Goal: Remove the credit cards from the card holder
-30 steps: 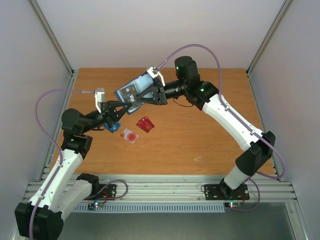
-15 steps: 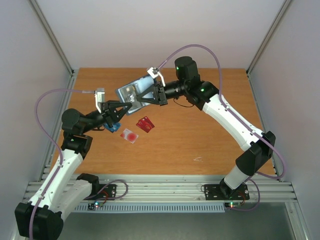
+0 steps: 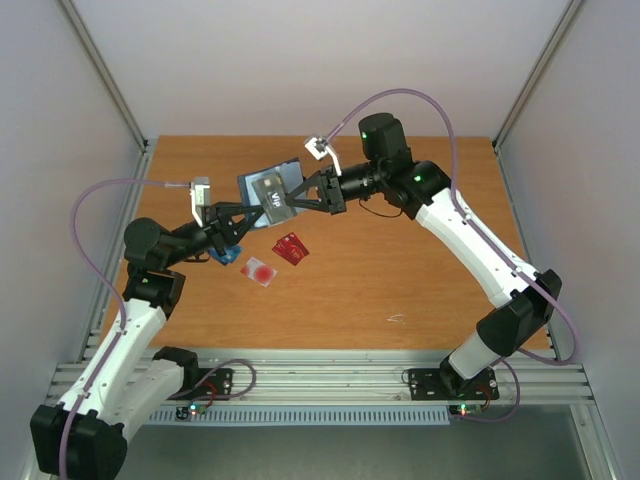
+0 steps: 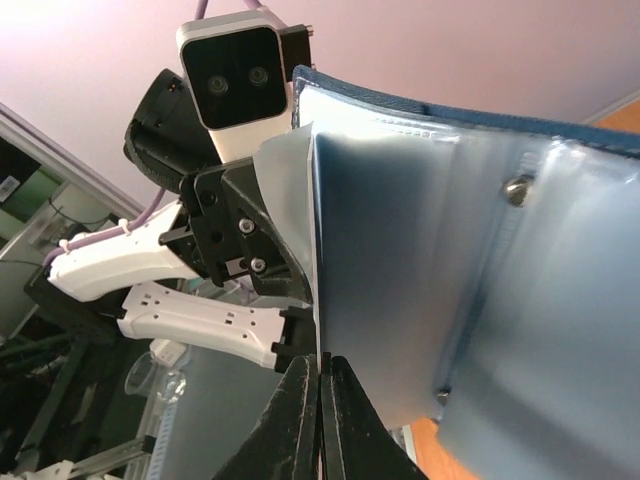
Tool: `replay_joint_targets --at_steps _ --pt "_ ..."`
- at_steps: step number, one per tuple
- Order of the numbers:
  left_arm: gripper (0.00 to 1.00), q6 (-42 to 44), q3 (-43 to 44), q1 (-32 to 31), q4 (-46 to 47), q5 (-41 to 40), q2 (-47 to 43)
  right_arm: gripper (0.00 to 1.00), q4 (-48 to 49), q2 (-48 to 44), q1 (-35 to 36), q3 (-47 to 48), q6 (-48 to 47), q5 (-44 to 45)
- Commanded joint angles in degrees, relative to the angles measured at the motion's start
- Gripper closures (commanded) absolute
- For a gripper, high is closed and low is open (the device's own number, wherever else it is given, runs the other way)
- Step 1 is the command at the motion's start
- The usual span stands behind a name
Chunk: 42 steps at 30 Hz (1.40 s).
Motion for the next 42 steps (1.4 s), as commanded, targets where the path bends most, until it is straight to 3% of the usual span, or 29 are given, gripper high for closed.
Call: replay_joint_targets --at_steps 1,3,13,18,20,23,26,33,40,41,42 --pt "0.93 0.0 -0.3 0.1 3.6 0.1 -0.8 0.99 -2.7 -2.1 -0.7 2.1 -2.2 0.1" --pt "0.99 0.0 -0.3 0.1 3.5 0.1 -0.8 0.99 -2.7 -2.1 -0.8 2.1 -2.2 0.4" --pt "1.0 0.1 -0.8 0.4 2.4 -1.9 -1.2 0.99 -2.7 -4.3 -5.4 -0.8 -1.3 3.2" --pt "1.0 0.9 -1.9 1.3 -3.3 -10.0 -2.1 0.99 -7.7 -4.9 -13.2 -4.0 -0.3 7.2" --pt "1.0 2.3 -2.1 1.8 -8.1 -16.3 -2.7 0.99 -14.4 -3.6 -14.5 -4.0 -3.3 11.1" --pt "1.0 5.5 -1.7 2.8 -16.6 -27.6 -3.4 0.99 -26.4 0.8 -12.4 -3.6 -10.2 19.7" --pt "1.0 8.5 -1.2 3.9 -21.6 -33.5 -3.4 0.99 -30.4 5.3 -7.7 -7.0 -14.0 17.0" --pt "1.0 9.1 -1.8 4.5 -22.4 -33.7 -3.7 0.99 -23.8 18.2 1.2 -13.0 -10.5 11.5" --pt "1.0 9.0 -1.5 4.7 -22.3 -32.6 -3.6 0.99 -20.9 27.0 2.2 -13.9 -8.0 11.7" --pt "1.0 9.1 -1.4 4.7 -22.2 -32.4 -3.6 0.96 -21.2 27.5 2.2 -14.1 -7.7 12.5" --pt "1.0 9.2 -1.4 4.8 -22.0 -32.0 -3.6 0.87 -21.6 27.7 2.2 -14.1 -7.8 13.3"
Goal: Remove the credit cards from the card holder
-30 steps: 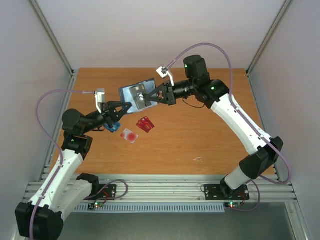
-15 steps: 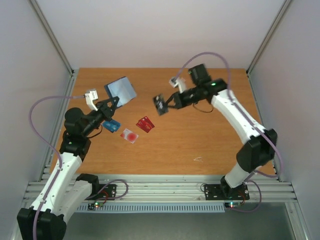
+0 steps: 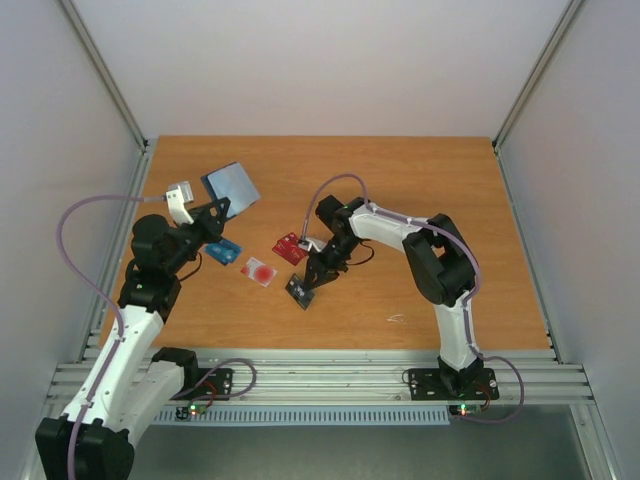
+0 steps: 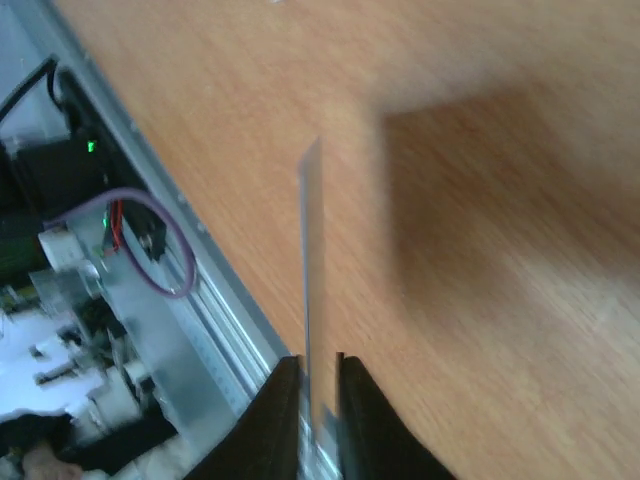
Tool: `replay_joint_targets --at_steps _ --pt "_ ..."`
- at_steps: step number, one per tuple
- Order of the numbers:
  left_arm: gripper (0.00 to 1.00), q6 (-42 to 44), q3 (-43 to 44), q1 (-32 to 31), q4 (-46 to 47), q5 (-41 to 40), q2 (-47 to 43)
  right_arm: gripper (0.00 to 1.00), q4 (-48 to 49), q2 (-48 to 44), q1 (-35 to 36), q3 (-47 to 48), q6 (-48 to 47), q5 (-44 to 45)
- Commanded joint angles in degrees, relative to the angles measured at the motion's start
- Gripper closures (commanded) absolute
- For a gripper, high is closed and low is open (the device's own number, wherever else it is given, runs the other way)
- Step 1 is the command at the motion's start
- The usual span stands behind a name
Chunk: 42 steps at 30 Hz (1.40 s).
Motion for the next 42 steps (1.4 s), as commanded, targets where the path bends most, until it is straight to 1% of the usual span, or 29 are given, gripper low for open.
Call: replay_joint_targets --at_steps 1,3,5,6,8,9,11,12,14,15,18,20,23,26,29,30,31,32,33,35,36,37,38,39,40,41,42 --pt "1.0 1.4 0.1 0.4 3.0 0.8 -0.9 0.78 -0.3 1.0 -0.2 -0.3 1.2 2.6" --pt "1.0 1.5 0.1 0.4 4.0 2.7 -0.8 0.58 -1.9 -0.3 -0.7 0.0 0.8 4.8" --pt "1.0 2.5 0.1 0.4 6.6 6.7 -0.8 0.45 -2.9 -3.8 -2.0 0.6 0.4 6.2" --pt "1.0 3.0 0.1 0.4 8.5 9.4 -0.7 0.35 -3.3 -6.3 -3.0 0.9 -0.2 6.5" --pt "1.0 5.6 -0.3 0.4 13.4 17.0 -0.7 0.06 -2.6 -12.4 -5.3 1.5 -1.9 4.3" --pt "1.0 7.1 -0.5 0.4 15.9 20.9 -0.7 0.02 -1.3 -16.1 -6.7 1.4 -2.6 1.7" --pt "1.0 8.7 -0.1 0.4 18.1 26.6 -0.3 0.01 4.0 -23.4 -10.1 0.6 -2.7 -4.6" --pt "1.0 8.7 0.0 0.4 19.1 29.2 -0.1 0.02 8.4 -26.8 -11.6 0.1 -1.5 -7.4" --pt "1.0 9.3 0.4 0.3 20.0 32.9 0.1 0.02 15.4 -31.6 -13.8 -0.5 1.2 -11.0" --pt "1.0 10.0 0.7 0.2 19.8 35.0 0.1 0.02 17.3 -32.8 -14.0 -0.2 1.9 -11.6" --pt "1.0 13.3 1.6 -0.2 18.8 40.6 0.1 0.02 22.5 -33.3 -14.0 0.9 5.8 -13.7" --pt "1.0 13.6 1.9 -0.8 19.3 42.8 0.1 0.02 28.1 -33.4 -13.7 -0.1 9.6 -14.1" --pt "1.0 12.5 2.3 -2.3 20.4 44.4 0.1 0.01 33.6 -33.0 -12.6 -0.3 12.1 -15.1" --pt "1.0 11.3 2.9 -3.4 21.6 45.0 0.5 0.01 35.9 -30.9 -10.6 1.0 13.1 -16.9" --pt "1.0 10.4 3.2 -4.1 22.5 44.6 1.0 0.02 35.9 -29.1 -8.8 1.8 12.6 -18.3" --pt "1.0 9.9 3.2 -4.2 22.7 44.2 1.0 0.03 37.5 -29.0 -8.7 1.3 13.6 -19.7" --pt "1.0 9.4 3.0 -4.2 22.8 43.5 0.9 0.08 40.7 -29.0 -8.8 0.3 15.0 -21.4" --pt "1.0 9.0 2.7 -4.2 22.9 42.5 0.9 0.19 42.6 -29.2 -8.7 -0.4 16.1 -23.4" --pt "1.0 8.3 2.4 -4.2 22.7 41.0 0.8 0.43 44.0 -29.2 -8.7 -0.8 17.3 -25.0" --pt "1.0 7.0 1.8 -4.2 21.1 35.4 0.7 0.94 42.5 -29.3 -9.2 -1.1 16.7 -25.0" --pt "0.99 6.5 1.4 -4.2 19.1 30.8 0.6 0.98 41.1 -29.5 -9.8 -1.4 16.5 -24.0" --pt "0.81 6.2 1.0 -4.2 16.2 25.2 0.5 0.99 40.3 -29.4 -10.9 -2.1 16.9 -22.5" --pt "0.6 5.5 0.4 -4.2 12.2 17.7 0.5 0.99 39.6 -29.0 -12.2 -2.7 18.0 -21.6" --pt "0.42 4.9 -0.1 -4.1 8.4 10.7 0.6 0.99 37.6 -28.4 -14.0 -3.1 18.5 -20.5" --pt "0.26 3.8 -0.7 -3.8 4.1 4.8 0.8 0.99 33.5 -27.6 -16.6 -2.8 17.4 -18.3" --pt "0.17 2.9 -1.4 -3.4 0.1 -0.8 0.9 0.99 26.6 -26.6 -17.7 -1.8 15.4 -14.9" --pt "0.11 2.4 -2.0 -2.8 -3.8 -5.1 0.9 0.99 18.9 -25.1 -20.3 -0.2 12.5 -10.4"
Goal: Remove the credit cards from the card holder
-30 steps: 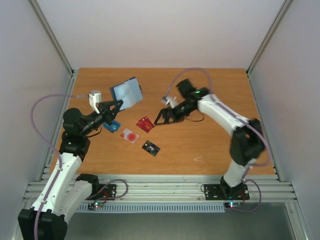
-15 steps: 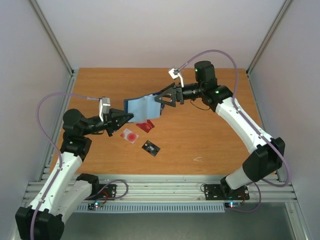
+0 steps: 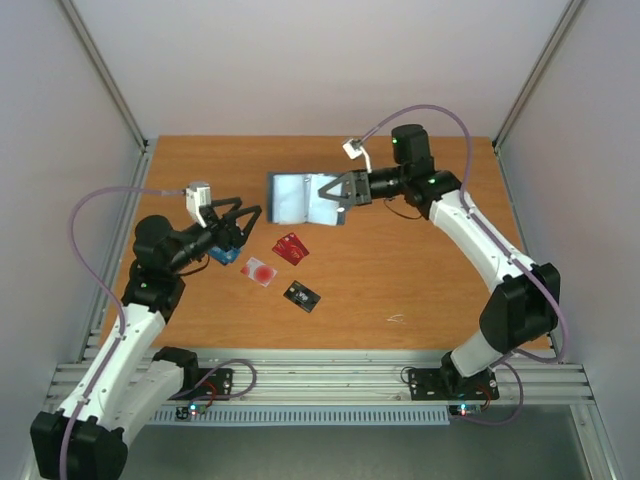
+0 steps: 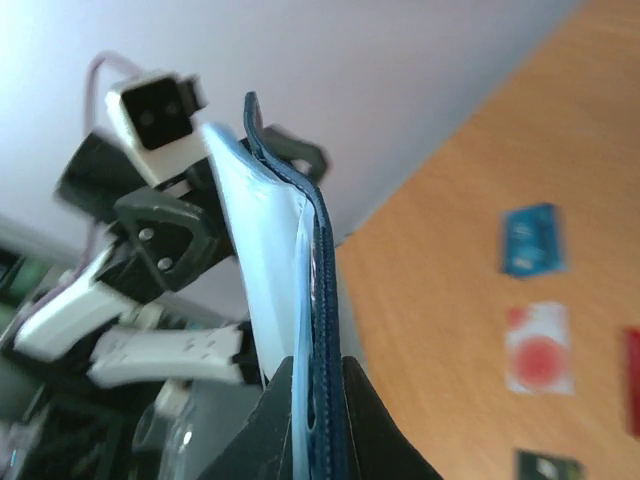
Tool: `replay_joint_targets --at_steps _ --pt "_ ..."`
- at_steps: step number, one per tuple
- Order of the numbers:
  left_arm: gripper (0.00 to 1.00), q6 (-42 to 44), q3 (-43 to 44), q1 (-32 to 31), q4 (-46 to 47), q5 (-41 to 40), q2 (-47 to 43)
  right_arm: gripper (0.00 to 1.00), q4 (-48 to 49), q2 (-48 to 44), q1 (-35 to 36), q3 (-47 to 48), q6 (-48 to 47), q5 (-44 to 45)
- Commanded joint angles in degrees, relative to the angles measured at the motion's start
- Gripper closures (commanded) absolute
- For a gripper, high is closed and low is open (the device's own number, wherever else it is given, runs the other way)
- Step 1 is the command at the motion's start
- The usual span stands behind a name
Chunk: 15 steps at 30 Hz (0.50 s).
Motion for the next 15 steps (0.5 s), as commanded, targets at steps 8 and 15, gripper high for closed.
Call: replay_joint_targets --at_steps 8,15 --pt "0.01 -10.9 -12.6 8.1 -18.5 -36.0 -3.0 0.99 -52.9 17.3 -16.2 6.5 -20.1 24.1" --pt "0.01 -11.5 -14.9 9.9 -17.8 -36.5 -3.9 0.91 -48.5 24.7 -21.9 1.8 -15.2 26.4"
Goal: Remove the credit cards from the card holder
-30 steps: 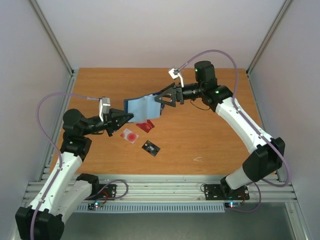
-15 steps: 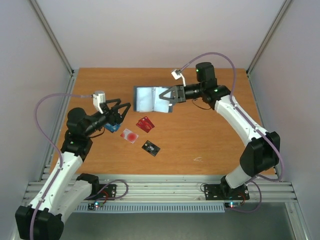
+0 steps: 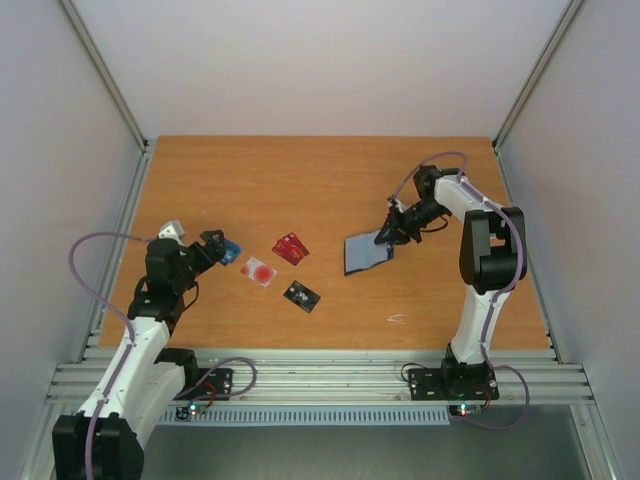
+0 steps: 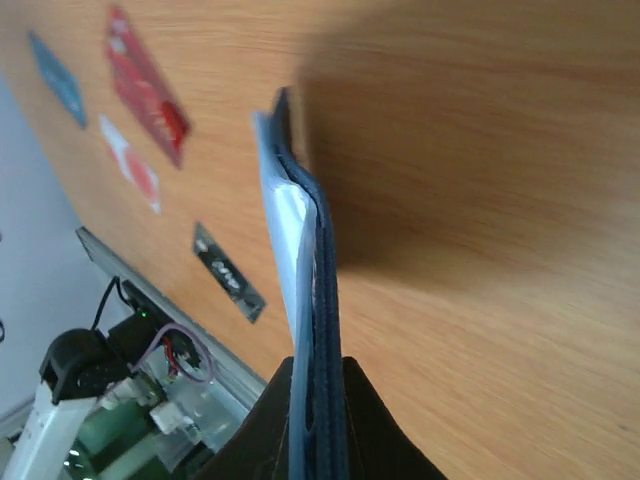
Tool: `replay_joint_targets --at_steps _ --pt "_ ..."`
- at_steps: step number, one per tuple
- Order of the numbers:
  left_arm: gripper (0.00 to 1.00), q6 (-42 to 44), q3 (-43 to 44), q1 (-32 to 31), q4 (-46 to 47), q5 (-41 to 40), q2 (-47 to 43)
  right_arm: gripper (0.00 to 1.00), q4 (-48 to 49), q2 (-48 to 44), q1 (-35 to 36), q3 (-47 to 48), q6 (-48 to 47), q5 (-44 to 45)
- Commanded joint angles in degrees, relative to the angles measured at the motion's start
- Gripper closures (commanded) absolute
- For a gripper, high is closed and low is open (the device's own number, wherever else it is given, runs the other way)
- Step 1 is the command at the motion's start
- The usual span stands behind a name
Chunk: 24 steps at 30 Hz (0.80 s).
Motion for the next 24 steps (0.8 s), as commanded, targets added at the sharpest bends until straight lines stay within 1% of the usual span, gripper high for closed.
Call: replay_joint_targets --at_steps 1,3,4,5,6,8,9,11,12,14,15,17,19,20,22,24 --pt "0.01 -1.1 -0.6 0.8 2.3 -2.7 -1.9 0.79 -0.3 0.5 -3.6 -1.9 2.2 5.9" --pt "0.01 -0.7 -0.7 1.1 2.1 -3.4 -2.1 0.45 -1.0 -0.4 -3.9 -0.5 1.7 11.0" --pt "0.01 -0.5 -0.8 1.1 1.8 -3.9 -2.1 0.18 -1.5 -1.0 -3.9 0.5 1.1 13.3" --pt "0.01 -0.4 -0.9 1.1 1.8 -4.5 -2.1 0.04 -2.1 -1.7 -3.9 1.4 0.5 15.6" --pt "0.01 -0.2 -0.9 1.1 2.0 -5.0 -2.2 0.02 -2.4 -2.7 -4.0 2.1 0.3 18.6" --pt "0.01 0.9 -1.1 1.1 2.6 -6.1 -2.5 0.02 -1.1 -5.8 -4.5 2.4 1.1 24.3" --pt "0.01 1.7 -1.0 2.4 3.2 -6.5 -2.8 0.01 1.0 -8.3 -6.2 1.7 1.9 26.4" --pt "0.01 5.5 -0.9 3.5 4.9 -6.6 -3.7 0.02 9.5 -15.6 -8.7 -3.2 4.0 27.7" --pt "0.01 10.0 -0.8 3.6 5.5 -6.9 -4.0 0.02 15.7 -20.1 -9.6 -7.0 5.4 27.7" --pt "0.01 14.7 -0.5 3.8 7.6 -11.2 -4.0 0.01 30.3 -30.7 -10.2 -17.4 7.2 29.4" --pt "0.01 16.2 -0.7 4.0 9.1 -13.7 -3.6 0.02 38.6 -36.7 -10.2 -23.0 7.9 31.8" --pt "0.01 18.8 -1.9 4.3 13.4 -17.9 -2.3 0.02 54.7 -43.4 -10.2 -34.2 8.8 37.1" --pt "0.01 22.1 -4.0 4.4 18.7 -18.6 -1.0 0.01 69.6 -46.0 -10.2 -43.7 8.2 41.4" --pt "0.01 23.9 -5.0 4.5 21.0 -17.4 -0.2 0.02 78.3 -46.2 -10.2 -49.1 7.1 42.5" --pt "0.01 26.2 -7.3 4.5 25.1 -14.9 1.4 0.01 89.2 -45.9 -10.2 -55.9 6.7 45.4" --pt "0.01 26.3 -8.7 4.5 28.9 -14.7 4.0 0.02 98.0 -45.1 -10.2 -61.0 6.2 48.3"
